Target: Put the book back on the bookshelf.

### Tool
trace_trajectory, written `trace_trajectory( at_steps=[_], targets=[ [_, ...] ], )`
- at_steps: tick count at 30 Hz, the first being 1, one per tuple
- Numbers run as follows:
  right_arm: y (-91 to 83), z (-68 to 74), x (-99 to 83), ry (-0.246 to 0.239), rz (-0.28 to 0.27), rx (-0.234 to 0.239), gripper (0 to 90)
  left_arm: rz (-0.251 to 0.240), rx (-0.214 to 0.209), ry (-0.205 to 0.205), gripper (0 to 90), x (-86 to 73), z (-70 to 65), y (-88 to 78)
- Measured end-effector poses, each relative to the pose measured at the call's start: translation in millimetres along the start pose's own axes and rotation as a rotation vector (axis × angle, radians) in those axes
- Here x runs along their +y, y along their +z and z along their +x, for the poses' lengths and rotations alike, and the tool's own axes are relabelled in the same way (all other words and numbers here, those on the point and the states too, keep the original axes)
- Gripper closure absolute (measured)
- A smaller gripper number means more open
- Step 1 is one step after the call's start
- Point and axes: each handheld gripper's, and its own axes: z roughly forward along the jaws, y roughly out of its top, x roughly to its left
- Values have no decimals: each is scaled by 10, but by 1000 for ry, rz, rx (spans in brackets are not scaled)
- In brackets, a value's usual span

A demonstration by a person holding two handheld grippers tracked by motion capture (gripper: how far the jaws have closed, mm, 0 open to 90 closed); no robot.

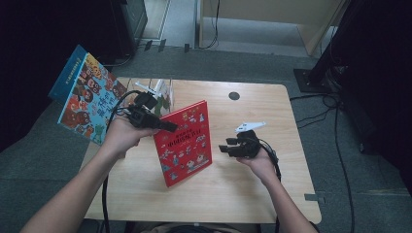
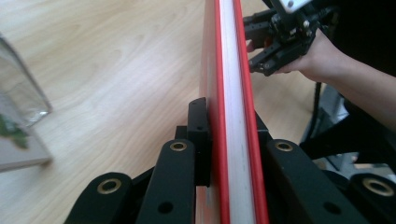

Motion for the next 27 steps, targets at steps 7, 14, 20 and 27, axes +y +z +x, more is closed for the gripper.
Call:
trace_trajectory(
  at_steps=[7, 14, 20, 27],
  targets=[
    [204, 4, -124, 6, 32, -54, 483, -13, 22, -12, 800, -48, 9, -180],
    [320, 10, -198, 24, 42, -79, 490, -16, 53, -40, 799, -104, 64, -373],
    [378, 8, -234, -16, 30, -137, 486, -26, 57, -69, 800, -193, 117, -530],
    [424, 48, -339, -116, -44, -163, 417, -52, 80, -99, 800, -301, 147, -686]
  ],
)
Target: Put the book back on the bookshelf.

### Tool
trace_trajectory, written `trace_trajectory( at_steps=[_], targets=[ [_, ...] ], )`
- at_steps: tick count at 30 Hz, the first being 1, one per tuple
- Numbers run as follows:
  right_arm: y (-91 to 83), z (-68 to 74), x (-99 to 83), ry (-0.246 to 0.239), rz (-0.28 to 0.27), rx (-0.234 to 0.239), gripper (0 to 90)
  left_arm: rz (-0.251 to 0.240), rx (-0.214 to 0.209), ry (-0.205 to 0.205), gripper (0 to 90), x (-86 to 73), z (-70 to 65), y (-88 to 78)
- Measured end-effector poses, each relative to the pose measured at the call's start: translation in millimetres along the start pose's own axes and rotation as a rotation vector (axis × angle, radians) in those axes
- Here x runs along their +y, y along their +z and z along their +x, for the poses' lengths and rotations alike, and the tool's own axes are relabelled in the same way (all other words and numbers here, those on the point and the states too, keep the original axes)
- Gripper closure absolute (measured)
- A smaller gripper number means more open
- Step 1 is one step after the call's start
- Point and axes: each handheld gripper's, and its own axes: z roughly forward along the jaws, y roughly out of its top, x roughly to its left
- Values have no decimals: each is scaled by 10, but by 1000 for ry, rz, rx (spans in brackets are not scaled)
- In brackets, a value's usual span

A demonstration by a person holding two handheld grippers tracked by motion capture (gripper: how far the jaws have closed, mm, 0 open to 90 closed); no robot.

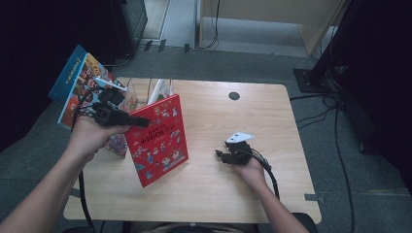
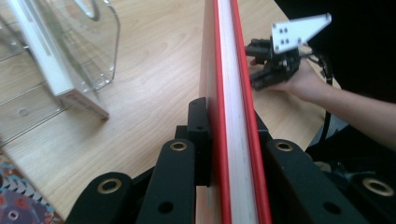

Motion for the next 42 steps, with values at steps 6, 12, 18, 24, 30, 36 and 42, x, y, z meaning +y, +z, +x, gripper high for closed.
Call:
trace_trajectory(
  at_steps=[6, 12, 18, 24, 30, 36, 42],
  targets=[
    [5, -29, -14, 54, -8, -43, 372, -23, 27, -15, 800, -84, 45, -145],
    [10, -29, -12, 41, -5, -33, 340, -39, 45, -48, 800, -191, 119, -281],
    [10, -27, -13, 39, -6, -35, 339, -60, 67, -79, 801, -277, 159, -409],
    [16, -27, -5, 43, -4, -36, 336, -78, 91, -107, 800, -357, 230, -538],
    [22, -28, -1, 43, -4, -37, 335, -78, 107, -130, 800, -418, 327, -638],
    [22, -28, -1, 43, -4, -37, 335, -90, 128, -145, 800, -454, 407, -742],
    [22, -28, -1, 44, -4, -36, 335, -94, 153, -169, 800, -478, 500, -860]
  ],
)
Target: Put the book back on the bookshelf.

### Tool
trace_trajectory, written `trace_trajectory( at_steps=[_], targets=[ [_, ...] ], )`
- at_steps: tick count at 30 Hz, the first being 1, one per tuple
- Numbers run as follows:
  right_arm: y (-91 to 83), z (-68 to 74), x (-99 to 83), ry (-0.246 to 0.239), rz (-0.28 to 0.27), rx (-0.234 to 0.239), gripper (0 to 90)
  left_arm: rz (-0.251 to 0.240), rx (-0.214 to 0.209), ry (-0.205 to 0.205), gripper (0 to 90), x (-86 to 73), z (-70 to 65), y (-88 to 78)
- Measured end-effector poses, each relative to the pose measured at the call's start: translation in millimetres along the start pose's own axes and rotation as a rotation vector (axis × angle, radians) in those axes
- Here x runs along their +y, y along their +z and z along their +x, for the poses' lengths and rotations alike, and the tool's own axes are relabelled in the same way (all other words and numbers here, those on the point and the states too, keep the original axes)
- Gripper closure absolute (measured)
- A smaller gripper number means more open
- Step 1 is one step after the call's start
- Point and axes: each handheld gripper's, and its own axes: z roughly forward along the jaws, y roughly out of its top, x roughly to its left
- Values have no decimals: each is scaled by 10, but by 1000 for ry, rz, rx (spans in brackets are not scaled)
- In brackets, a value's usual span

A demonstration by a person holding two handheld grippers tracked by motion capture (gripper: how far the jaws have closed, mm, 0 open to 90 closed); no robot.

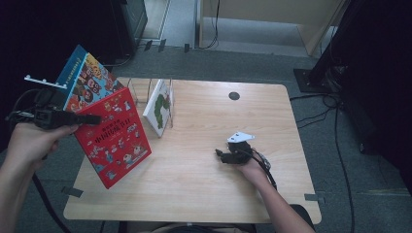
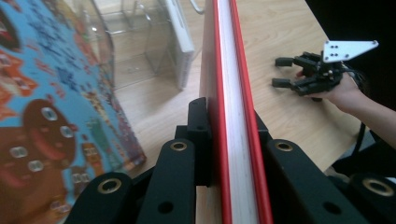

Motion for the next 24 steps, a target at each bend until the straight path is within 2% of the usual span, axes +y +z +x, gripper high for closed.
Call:
trace_trajectory(
  at_steps=[6, 11, 17, 24],
  targets=[
    [1, 8, 1, 0, 0, -2, 335, 4, 25, -28, 800, 59, 124, 15],
    [4, 9, 3, -1, 0, -2, 336, 12, 34, -19, 800, 162, 146, 93],
    [8, 20, 7, -1, 0, -3, 336, 3, 19, -27, 801, 297, 173, 163],
    [9, 21, 9, -3, 2, -2, 337, -12, 49, -41, 800, 460, 232, 232]
  ],
)
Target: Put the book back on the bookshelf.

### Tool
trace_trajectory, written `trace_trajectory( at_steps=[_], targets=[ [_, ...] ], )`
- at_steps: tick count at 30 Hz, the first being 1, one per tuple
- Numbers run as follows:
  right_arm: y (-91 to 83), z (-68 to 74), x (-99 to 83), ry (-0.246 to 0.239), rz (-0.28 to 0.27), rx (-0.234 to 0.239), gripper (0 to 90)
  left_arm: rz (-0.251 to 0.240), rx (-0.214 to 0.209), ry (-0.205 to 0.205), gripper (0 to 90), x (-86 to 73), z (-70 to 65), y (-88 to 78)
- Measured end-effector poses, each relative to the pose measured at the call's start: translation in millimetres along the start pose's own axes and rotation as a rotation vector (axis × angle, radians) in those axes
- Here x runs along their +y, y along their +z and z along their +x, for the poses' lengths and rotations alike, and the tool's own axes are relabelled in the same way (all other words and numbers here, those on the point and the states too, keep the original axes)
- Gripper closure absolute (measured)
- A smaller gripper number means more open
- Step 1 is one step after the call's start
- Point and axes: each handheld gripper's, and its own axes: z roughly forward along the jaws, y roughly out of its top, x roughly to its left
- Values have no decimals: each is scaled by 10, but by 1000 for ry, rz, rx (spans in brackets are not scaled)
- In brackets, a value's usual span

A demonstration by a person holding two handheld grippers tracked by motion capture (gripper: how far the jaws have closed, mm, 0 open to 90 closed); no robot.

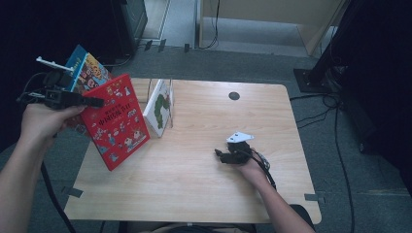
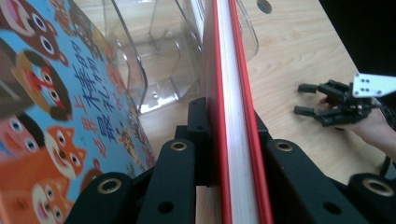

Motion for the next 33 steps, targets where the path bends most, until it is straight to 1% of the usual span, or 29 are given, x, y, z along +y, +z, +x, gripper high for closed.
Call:
trace_trajectory(
  at_steps=[5, 10, 14, 17, 18, 19, 20, 21, 24, 27, 30, 33],
  targets=[
    [5, 5, 4, 5, -2, 1, 337, -15, 3, -13, 801, 74, 49, 40],
    [7, 5, 6, 3, -2, 0, 337, -30, 24, -24, 800, 135, 96, 98],
    [12, 8, 8, 0, -5, 0, 337, -27, 42, -21, 800, 182, 121, 163],
    [13, 7, 9, 0, -4, 1, 337, -38, 56, -19, 800, 202, 125, 209],
    [13, 6, 9, 0, -4, 1, 337, -53, 61, -14, 801, 205, 118, 215],
    [13, 7, 9, 0, -4, 1, 337, -57, 59, -9, 800, 213, 117, 221],
    [13, 7, 9, 1, -4, 1, 337, -61, 57, -13, 800, 225, 120, 227],
    [13, 7, 9, 1, -4, 1, 337, -56, 57, -21, 800, 243, 127, 235],
    [13, 7, 9, 1, -4, 3, 338, -50, 64, -26, 800, 291, 156, 264],
    [13, 7, 9, 0, -4, 1, 338, -64, 71, -23, 800, 315, 181, 300],
    [13, 7, 9, 1, -5, 1, 337, -78, 82, -34, 800, 334, 213, 331],
    [13, 6, 9, 0, -4, 1, 337, -66, 99, -34, 800, 358, 222, 356]
  ],
)
